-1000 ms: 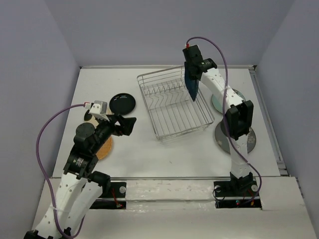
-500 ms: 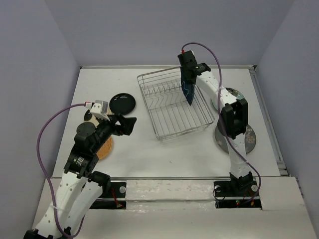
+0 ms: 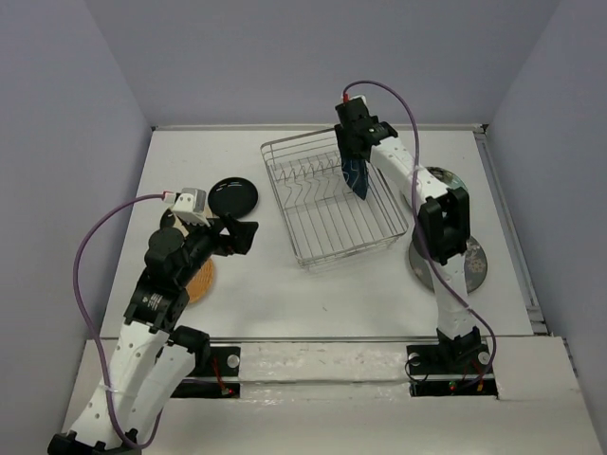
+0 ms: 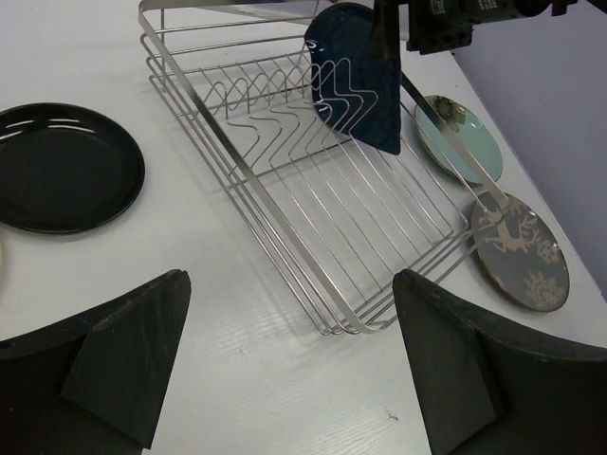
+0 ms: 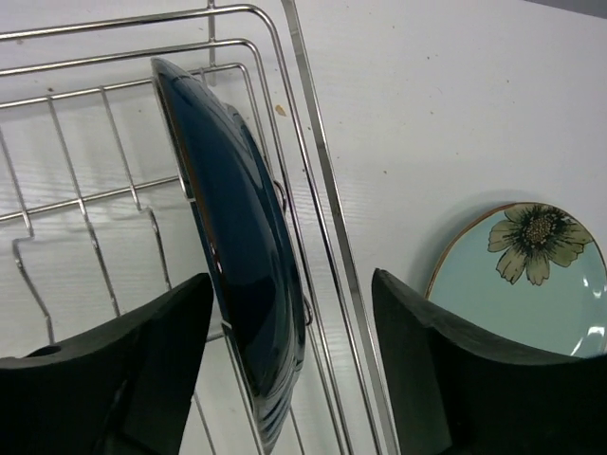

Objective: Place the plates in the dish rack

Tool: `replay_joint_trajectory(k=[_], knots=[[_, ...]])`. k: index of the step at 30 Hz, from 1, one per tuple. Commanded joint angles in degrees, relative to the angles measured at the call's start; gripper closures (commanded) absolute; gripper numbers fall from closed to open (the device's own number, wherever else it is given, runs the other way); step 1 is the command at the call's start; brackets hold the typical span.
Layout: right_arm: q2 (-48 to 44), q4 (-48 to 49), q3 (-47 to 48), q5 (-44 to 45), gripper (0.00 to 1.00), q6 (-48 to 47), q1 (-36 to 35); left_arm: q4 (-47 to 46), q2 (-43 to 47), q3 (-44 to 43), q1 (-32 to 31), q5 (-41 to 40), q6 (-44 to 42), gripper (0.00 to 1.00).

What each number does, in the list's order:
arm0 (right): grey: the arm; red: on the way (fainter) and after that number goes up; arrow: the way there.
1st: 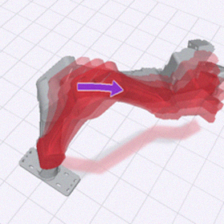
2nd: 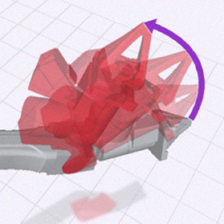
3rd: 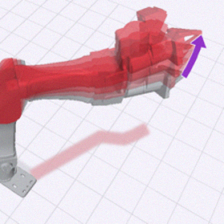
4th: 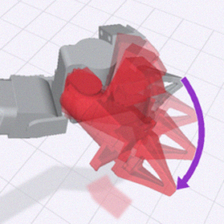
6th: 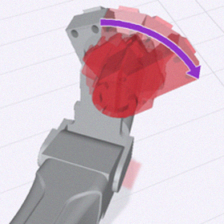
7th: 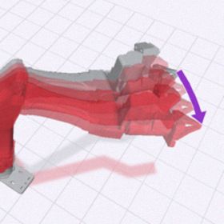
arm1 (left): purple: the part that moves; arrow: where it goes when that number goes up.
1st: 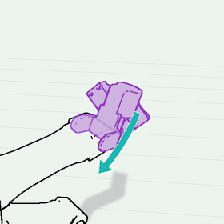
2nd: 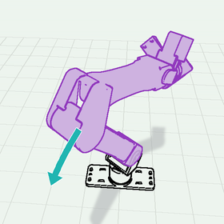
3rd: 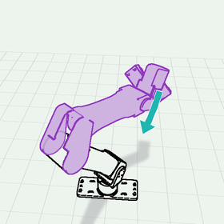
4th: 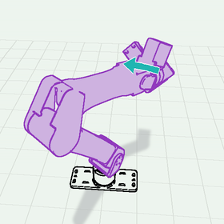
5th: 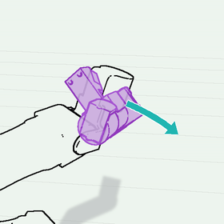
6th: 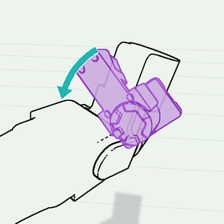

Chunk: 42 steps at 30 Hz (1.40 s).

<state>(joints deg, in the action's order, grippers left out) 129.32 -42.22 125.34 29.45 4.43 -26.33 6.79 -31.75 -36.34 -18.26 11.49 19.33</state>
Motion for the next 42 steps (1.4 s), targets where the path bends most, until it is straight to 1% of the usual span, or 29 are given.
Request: replay_joint_trajectory(k=[1,3,4,5,6,7,8,9,10,11,12,13,14,15,16,17,18,19,20,22,25,30,32,35,37,39,42], knots=[[-8.8,4.1,-0.7,-4.6,0.23,2.1,-0.4,-1.2,-1.1,-0.3,1.2,0.5,-1.2,0.01],[-11.9,5.9,-3.0,-6.7,0.22,2.9,-0.4,-1.1,-0.9,-0.3,1.3,0.5,-1.2,0.01],[-15.8,7.0,-6.8,-7.8,0.22,3.9,0.2,-1.2,-0.9,-0.3,1.4,0.5,-1.3,0.01],[-18.1,8.4,-9.5,-10.9,0.22,4.6,0.9,-1.2,-0.5,-0.3,1.4,0.5,-1.4,0.01],[-20.7,12.2,-12.5,-12.8,0.23,5.5,1.8,-1.2,-0.3,-0.3,1.5,0.5,-1.5,0.01],[-26.5,14.4,-19.9,-14.5,0.23,7.3,2.8,-1.2,-0.2,-0.3,1.5,0.6,-1.4,0.01],[-29.6,17.1,-23.9,-18.1,0.24,8.4,5.5,-1.1,0.2,-0.2,1.6,0.7,-1.5,0.01],[-32.5,21.8,-27.9,-19.9,0.26,9.8,7.3,-1.2,0.4,-0.1,1.5,0.9,-1.5,0.01],[-38.1,24.3,-36.1,-21.7,0.26,12.7,9.3,-1.2,0.5,-0.1,1.5,1.1,-1.4,0.01],[-40.8,27.0,-40.3,-25.7,0.27,14.5,14.8,-1.2,0.8,-0.1,1.5,1.3,-1.5,0.01],[-43.0,31.6,-44.3,-28.4,0.27,16.6,18.1,-1.3,0.8,0.0,1.5,1.8,-1.5,0.01],[-44.8,33.6,-47.9,-32.1,0.27,21.2,21.7,-1.3,0.8,0.0,1.4,2.2,-1.4,0.01],[-47.4,35.6,-54.5,-38.0,0.27,23.7,25.6,-1.3,0.9,0.0,1.5,2.5,-1.4,0.01],[-48.2,39.6,-57.5,-40.6,0.27,26.0,32.4,-1.5,0.9,0.0,1.4,2.7,-1.5,0.01],[-48.7,41.4,-60.4,-42.7,0.27,29.9,35.6,-1.5,1.2,0.0,1.3,3.2,-1.4,0.01],[-49.0,44.6,-62.9,-44.8,0.27,31.5,38.6,-1.5,1.6,0.0,1.3,3.3,-1.5,0.01],[-48.9,48.7,-67.4,-48.8,0.28,33.1,43.9,-1.5,1.9,0.1,1.2,3.4,-1.4,0.01],[-48.5,50.5,-69.2,-50.9,0.28,35.4,46.0,-1.5,2.1,0.1,0.8,3.2,-1.6,0.01],[-48.0,51.7,-70.4,-53.7,0.28,36.0,47.6,-1.5,2.6,0.1,0.6,3.2,-1.6,0.01],[-45.9,54.5,-72.5,-54.2,0.28,36.6,50.8,-1.3,3.1,0.1,0.1,3.0,-1.6,0.01],[-41.6,59.1,-74.1,-56.0,0.30,36.2,53.4,-1.2,3.8,0.2,-1.2,3.1,-1.6,0.01],[-34.0,60.4,-74.7,-59.1,0.34,37.2,57.5,-0.9,4.6,0.2,-3.9,2.7,-1.7,0.01],[-32.1,60.4,-75.1,-58.6,0.36,36.4,57.5,-0.7,4.8,0.1,-4.5,2.4,-1.8,0.01],[-30.6,60.3,-75.4,-55.5,0.38,34.8,57.5,0.0,5.1,-0.2,-5.6,1.2,-2.1,0.01],[-29.1,59.4,-74.8,-55.6,0.38,34.3,57.5,0.2,5.2,-0.3,-6.3,0.6,-2.2,0.01],[-25.5,58.2,-72.6,-59.1,0.38,34.0,57.5,0.3,5.3,-0.4,-6.8,0.4,-2.4,0.01],[-22.2,57.5,-70.9,-61.6,0.39,34.1,57.5,0.3,5.1,-0.4,-7.0,0.5,-2.3,0.01]])
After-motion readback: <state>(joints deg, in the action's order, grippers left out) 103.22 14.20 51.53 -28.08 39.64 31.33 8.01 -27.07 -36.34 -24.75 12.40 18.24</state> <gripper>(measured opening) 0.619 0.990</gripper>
